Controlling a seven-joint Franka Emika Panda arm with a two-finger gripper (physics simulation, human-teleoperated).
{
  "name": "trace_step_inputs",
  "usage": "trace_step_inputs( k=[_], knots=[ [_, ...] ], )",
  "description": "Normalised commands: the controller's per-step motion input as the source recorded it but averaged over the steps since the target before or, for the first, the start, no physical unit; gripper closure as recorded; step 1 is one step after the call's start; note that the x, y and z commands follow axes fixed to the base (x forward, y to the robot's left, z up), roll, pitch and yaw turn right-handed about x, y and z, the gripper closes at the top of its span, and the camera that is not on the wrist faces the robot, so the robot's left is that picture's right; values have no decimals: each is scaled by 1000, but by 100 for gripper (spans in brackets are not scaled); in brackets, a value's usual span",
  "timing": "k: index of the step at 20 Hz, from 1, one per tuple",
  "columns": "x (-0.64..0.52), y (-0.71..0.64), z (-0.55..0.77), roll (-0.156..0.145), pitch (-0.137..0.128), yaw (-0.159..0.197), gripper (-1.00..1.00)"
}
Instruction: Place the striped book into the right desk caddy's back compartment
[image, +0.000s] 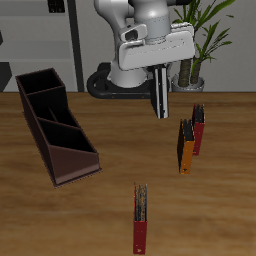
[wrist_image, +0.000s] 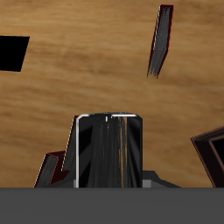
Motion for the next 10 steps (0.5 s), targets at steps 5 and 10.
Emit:
trace_step_inputs(
  k=[5,10],
  knots=[
    [-300,-291,-6,-27,-15,41,100],
    [-464,-462,43,-64,-16,42,100]
  ],
)
